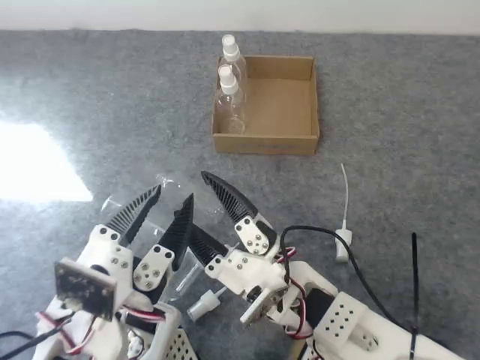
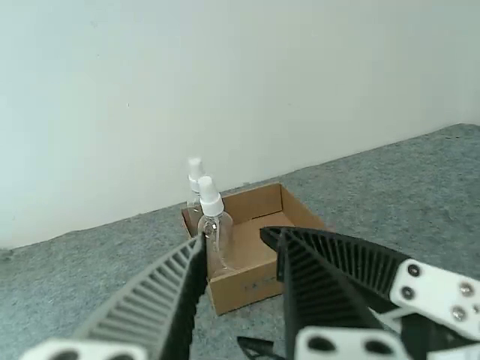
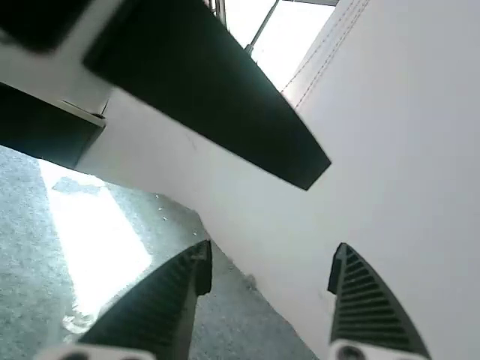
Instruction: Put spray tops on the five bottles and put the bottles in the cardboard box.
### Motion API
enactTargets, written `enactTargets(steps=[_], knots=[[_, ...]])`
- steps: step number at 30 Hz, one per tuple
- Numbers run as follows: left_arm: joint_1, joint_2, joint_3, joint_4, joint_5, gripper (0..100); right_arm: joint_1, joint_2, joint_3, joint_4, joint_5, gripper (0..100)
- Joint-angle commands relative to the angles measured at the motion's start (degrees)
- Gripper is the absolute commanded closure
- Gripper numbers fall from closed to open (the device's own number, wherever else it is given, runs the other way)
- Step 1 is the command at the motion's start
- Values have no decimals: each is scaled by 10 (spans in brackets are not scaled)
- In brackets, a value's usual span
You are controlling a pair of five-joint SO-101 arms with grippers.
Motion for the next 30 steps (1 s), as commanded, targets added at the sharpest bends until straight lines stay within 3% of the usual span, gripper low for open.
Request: enactTargets(steps=[1,8,16,21,30], knots=[[1,-3,-20,-11,-3,862,-2,-11,12,2,3,782],[-16,-3,-20,-8,-3,862,11,-11,10,28,2,785],[-198,-3,5,-33,-3,861,100,-11,-124,306,-156,783],[-277,-3,66,-55,-3,861,102,-11,-204,464,-169,783],[-383,-3,162,-80,2,861,102,-5,-301,640,-169,786]])
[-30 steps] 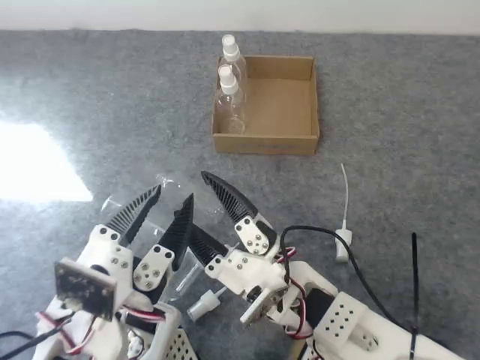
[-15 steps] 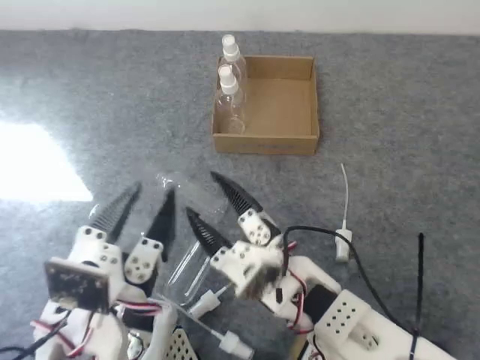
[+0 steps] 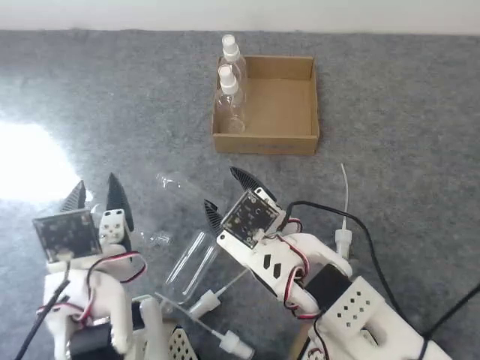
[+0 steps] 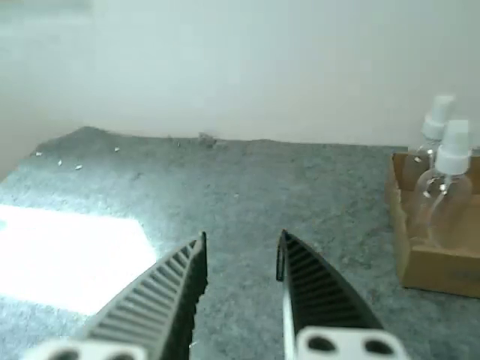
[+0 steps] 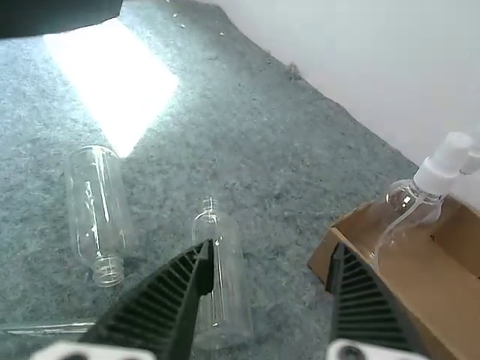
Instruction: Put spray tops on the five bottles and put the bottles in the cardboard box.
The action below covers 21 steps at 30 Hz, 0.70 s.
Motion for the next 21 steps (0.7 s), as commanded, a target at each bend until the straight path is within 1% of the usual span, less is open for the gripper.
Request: enactTargets(steps=[1,3,6,10,16,21], knots=[[-25,-4,22,-17,8,862,8,-5,-80,71,-4,786],[-35,-4,42,-19,34,862,2,-5,-98,90,-4,786],[-57,-4,66,-42,76,862,-26,-4,-125,116,-3,786],[-84,-4,87,-56,110,863,-66,35,-173,144,-2,786],[-116,-4,106,-55,112,863,-73,204,-309,188,-2,786],[-125,-4,109,-53,112,863,-73,351,-436,242,-2,786]])
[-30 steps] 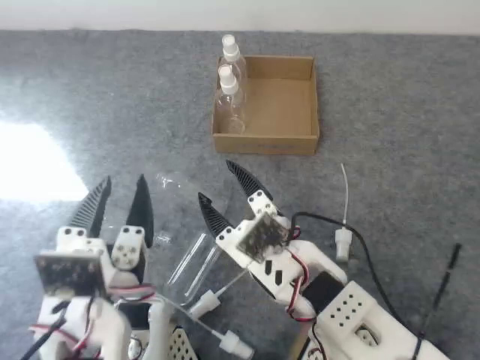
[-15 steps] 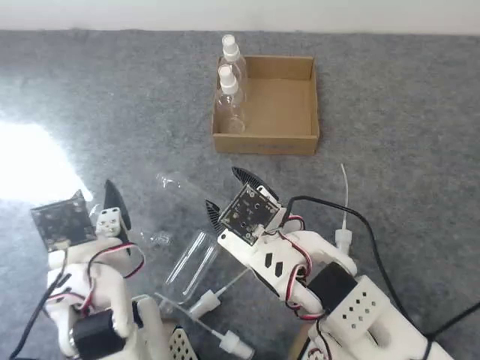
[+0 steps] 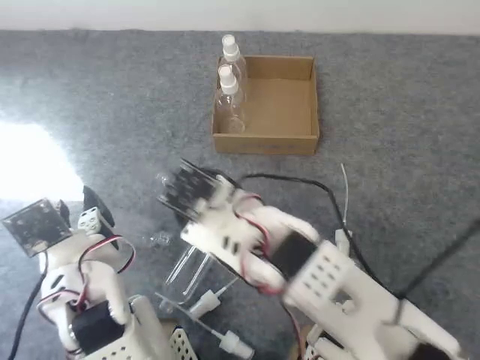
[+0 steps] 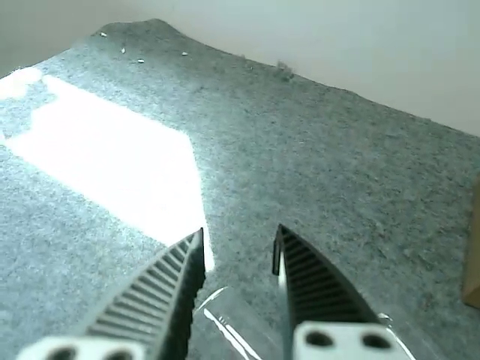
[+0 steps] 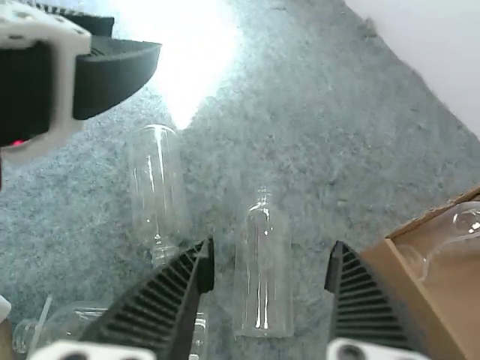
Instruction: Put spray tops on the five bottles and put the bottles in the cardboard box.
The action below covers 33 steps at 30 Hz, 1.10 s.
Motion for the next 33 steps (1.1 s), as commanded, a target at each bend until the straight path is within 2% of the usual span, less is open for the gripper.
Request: enactTargets(steps=[1,20,25,33], knots=[[-4,-7,3,-13,6,863,-4,134,-149,51,-2,786],[-4,-7,6,-11,5,863,0,583,-657,329,-1,783],[-4,-7,6,-11,5,863,0,660,-737,369,44,783],[-4,-7,6,-11,5,863,6,744,-819,381,49,784]])
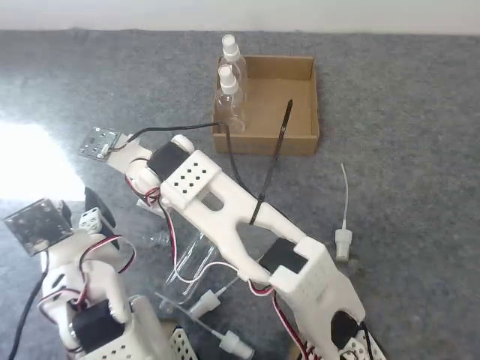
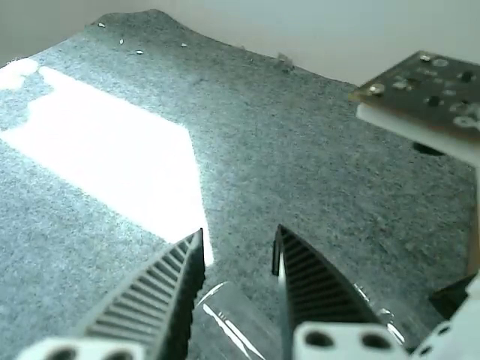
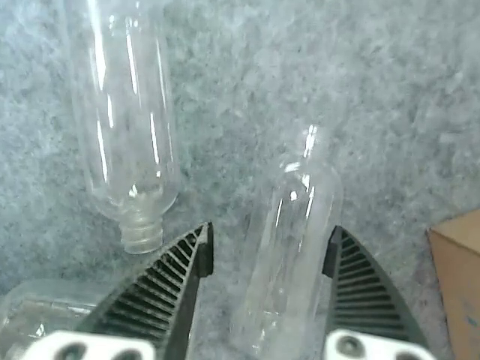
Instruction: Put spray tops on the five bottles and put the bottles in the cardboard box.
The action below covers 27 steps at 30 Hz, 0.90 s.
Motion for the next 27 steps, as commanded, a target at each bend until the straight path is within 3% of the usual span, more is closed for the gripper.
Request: enactTargets(steps=[1,20,27], knots=[[-4,-7,-6,-11,4,863,7,17,-72,6,10,783],[-4,-7,-5,-11,2,863,51,196,-202,19,29,787],[-4,-7,0,-11,1,863,51,200,-202,72,91,941]])
